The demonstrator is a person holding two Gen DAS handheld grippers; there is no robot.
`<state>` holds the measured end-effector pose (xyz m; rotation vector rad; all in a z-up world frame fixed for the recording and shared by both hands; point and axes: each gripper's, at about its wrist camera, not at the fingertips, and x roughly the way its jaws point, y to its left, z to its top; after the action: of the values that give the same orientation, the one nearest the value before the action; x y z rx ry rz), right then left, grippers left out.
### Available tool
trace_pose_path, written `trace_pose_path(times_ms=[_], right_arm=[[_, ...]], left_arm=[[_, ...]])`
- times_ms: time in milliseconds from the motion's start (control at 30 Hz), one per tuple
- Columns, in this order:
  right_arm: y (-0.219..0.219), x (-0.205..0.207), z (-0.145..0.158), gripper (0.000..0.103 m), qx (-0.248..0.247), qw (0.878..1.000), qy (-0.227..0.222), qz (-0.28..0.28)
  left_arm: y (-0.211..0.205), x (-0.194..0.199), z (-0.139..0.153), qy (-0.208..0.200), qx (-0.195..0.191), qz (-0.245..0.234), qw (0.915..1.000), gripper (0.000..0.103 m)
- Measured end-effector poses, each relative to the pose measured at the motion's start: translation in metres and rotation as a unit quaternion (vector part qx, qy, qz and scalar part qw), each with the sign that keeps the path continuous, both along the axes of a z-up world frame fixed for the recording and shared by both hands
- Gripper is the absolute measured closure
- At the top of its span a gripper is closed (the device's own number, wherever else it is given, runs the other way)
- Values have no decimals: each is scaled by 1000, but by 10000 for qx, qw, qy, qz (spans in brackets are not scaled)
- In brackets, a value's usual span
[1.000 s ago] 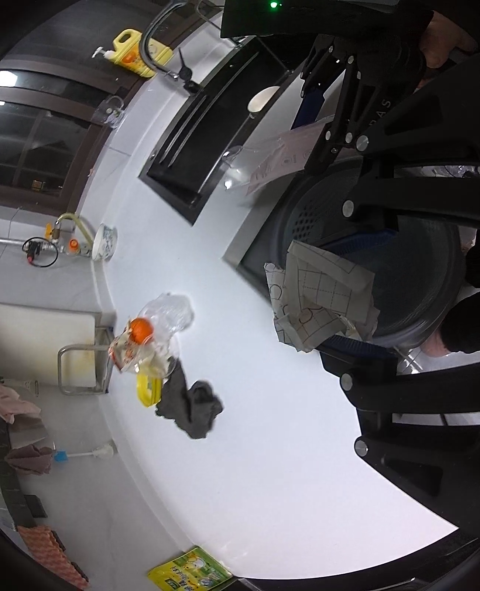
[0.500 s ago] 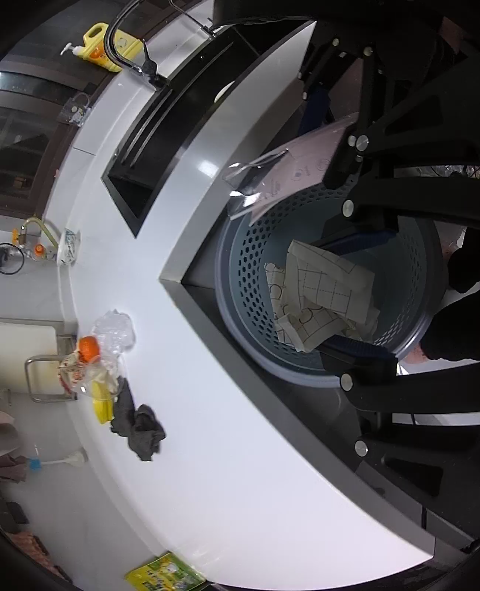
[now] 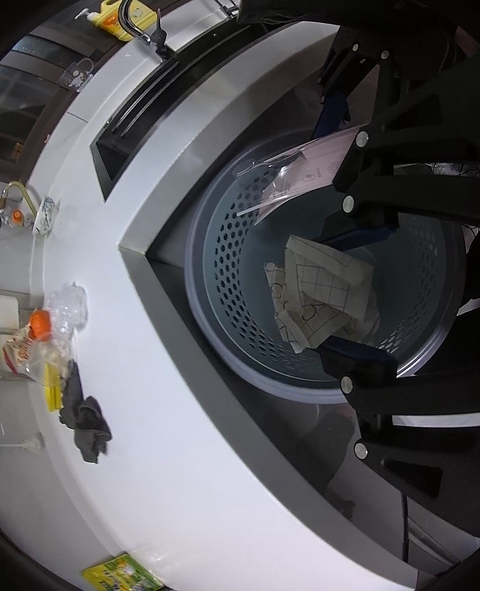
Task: Collect trash
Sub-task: 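Carry both items over the bin and open both tools to drop them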
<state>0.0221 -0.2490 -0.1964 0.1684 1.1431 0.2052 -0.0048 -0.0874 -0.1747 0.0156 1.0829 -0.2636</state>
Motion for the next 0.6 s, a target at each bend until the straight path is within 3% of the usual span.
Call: trace_pose_path(times_ms=[200,300,367,600], right_arm=[[4,5,-3,48,15,10000,20,51],[3,5,-3,46,-15,10000,28,68],[4,8,-4,36,-36,10000,64,55],[-3,5,-3,36,-45,10000,53,-50]], left_arm=[[4,-1,-5,57,54,74,9999,56],[5,-1,-4,49,42,105,9999,47],[5,-2,-3,24,53,115,9999,41],[6,-6,-2,2,122,175,9998,34]])
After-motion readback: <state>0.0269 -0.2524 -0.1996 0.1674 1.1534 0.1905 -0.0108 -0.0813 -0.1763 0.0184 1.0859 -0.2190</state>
